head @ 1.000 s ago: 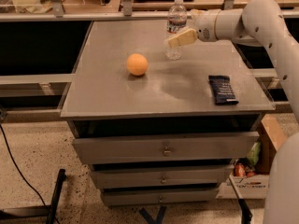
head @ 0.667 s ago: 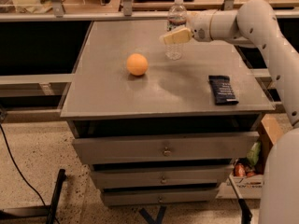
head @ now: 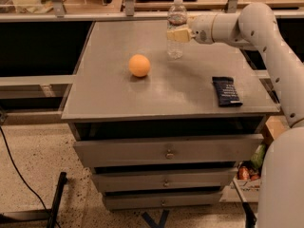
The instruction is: Knock water bottle over
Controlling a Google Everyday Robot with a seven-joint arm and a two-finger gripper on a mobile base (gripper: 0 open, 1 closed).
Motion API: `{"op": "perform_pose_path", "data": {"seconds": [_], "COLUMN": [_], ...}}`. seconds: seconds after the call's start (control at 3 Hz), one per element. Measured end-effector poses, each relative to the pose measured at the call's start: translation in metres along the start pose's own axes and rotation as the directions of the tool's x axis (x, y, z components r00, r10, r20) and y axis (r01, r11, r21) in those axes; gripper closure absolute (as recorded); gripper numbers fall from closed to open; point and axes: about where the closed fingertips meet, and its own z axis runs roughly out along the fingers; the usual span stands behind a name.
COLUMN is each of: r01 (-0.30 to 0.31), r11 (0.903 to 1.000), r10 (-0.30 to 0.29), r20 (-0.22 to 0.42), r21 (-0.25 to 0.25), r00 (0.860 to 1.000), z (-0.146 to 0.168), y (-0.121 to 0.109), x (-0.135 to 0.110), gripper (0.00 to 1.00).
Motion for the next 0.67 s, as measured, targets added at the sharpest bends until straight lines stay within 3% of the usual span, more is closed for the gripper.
{"op": "perform_pose_path", "data": {"seconds": [0.33, 0.67], "r01": [0.030, 0.103], "r11": [0.9995, 0.9942], "r10": [-0.031, -0.108], "r20": [-0.084, -0.272], "r21": [-0.010, -0.031], "r00": [0.996, 0.956], "z": [0.0010, -0.0023], "y": [0.0000, 0.0010], "x": [-0.0040, -0.0058], "gripper": [0.88, 1.00]}}
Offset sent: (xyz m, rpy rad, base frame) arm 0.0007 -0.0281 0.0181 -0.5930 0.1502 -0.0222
